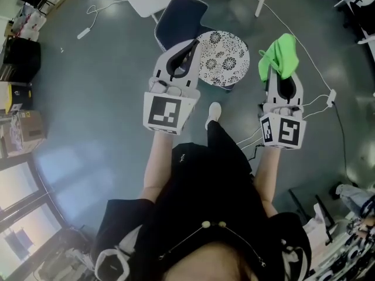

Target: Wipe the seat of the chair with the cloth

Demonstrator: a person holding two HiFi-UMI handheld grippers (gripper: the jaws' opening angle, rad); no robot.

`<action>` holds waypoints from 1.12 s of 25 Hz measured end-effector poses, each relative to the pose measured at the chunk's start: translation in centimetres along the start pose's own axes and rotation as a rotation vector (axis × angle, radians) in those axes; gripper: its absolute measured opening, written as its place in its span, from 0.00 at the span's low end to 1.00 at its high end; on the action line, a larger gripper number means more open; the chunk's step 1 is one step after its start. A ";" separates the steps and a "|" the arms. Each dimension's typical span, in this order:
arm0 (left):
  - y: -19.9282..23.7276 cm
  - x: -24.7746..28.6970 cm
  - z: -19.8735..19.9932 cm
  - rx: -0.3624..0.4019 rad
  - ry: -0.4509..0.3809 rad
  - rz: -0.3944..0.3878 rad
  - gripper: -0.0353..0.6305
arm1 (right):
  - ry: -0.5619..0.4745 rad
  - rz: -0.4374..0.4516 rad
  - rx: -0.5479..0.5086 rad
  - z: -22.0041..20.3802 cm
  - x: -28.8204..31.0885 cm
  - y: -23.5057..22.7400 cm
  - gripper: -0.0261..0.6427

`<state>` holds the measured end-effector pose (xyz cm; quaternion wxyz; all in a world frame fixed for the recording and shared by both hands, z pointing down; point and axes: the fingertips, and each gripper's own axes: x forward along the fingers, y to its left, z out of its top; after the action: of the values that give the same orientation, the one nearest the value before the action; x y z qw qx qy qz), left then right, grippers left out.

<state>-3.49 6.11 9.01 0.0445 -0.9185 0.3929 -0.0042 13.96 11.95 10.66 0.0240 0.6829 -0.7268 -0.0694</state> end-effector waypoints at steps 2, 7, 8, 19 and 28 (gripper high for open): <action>0.9 2.8 -0.1 -0.009 0.001 0.017 0.06 | 0.006 0.038 -0.009 -0.5 2.8 -1.1 0.11; 2.8 7.8 -0.8 -0.031 0.009 0.054 0.06 | 0.039 0.101 -0.036 -2.7 8.7 -3.0 0.11; 3.1 8.3 -1.3 -0.037 0.019 0.062 0.06 | 0.049 0.110 -0.040 -3.2 9.6 -3.3 0.11; 7.4 12.3 -8.0 -0.072 0.106 0.133 0.06 | 0.220 0.209 -0.195 -12.8 19.7 -2.9 0.11; 9.0 14.7 -18.9 -0.138 0.238 0.137 0.06 | 0.416 0.429 -0.664 -29.9 29.8 2.1 0.11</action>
<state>-0.62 -12.23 26.70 -0.0655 -0.8835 0.4564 -0.0829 13.79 -19.65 38.73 0.4015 0.4714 -0.7700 -0.1537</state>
